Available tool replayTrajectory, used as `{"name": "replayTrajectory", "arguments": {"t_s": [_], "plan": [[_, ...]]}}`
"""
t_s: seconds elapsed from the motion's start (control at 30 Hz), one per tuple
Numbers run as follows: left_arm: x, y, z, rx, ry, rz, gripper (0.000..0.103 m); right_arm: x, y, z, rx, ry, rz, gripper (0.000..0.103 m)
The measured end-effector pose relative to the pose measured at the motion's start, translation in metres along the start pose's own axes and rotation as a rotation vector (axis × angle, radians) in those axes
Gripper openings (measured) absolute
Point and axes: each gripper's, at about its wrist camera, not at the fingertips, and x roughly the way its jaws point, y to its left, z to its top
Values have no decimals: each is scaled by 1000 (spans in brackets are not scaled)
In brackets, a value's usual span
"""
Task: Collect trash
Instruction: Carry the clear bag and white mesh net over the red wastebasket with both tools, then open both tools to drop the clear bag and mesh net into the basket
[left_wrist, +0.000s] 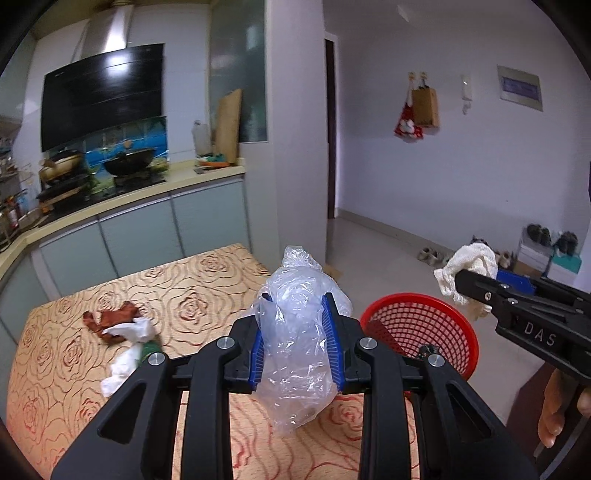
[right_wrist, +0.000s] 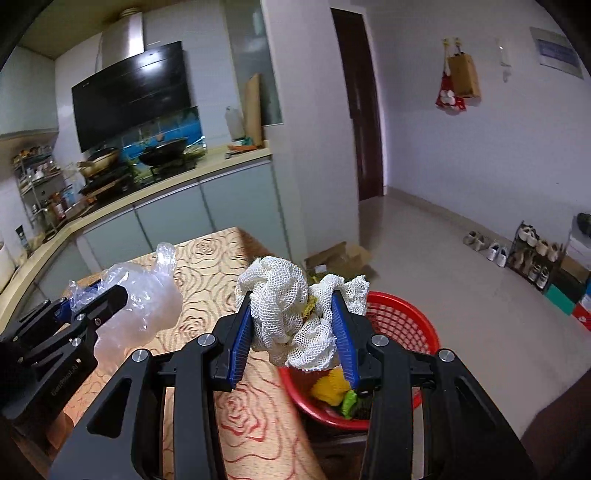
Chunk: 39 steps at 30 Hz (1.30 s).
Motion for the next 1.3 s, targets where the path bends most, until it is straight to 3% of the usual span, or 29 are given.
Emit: {"name": "replayTrajectory", "arguments": {"t_s": [0.23, 0.47, 0.6, 0.97, 1.3], "plan": [[23, -27, 3, 32, 33, -69, 26, 2, -29, -2, 40, 3, -46, 40], [58, -50, -1, 25, 113, -232, 26, 10, -57, -7, 72, 34, -86, 40], [80, -57, -4, 11, 162, -270, 26, 20, -68, -10, 81, 62, -101, 40], [120, -78, -14, 36, 246, -309, 26, 56, -83, -24, 93, 162, -110, 40], [129, -77, -17, 12, 261, -316, 42, 76, -91, -33, 117, 223, -84, 53]]}}
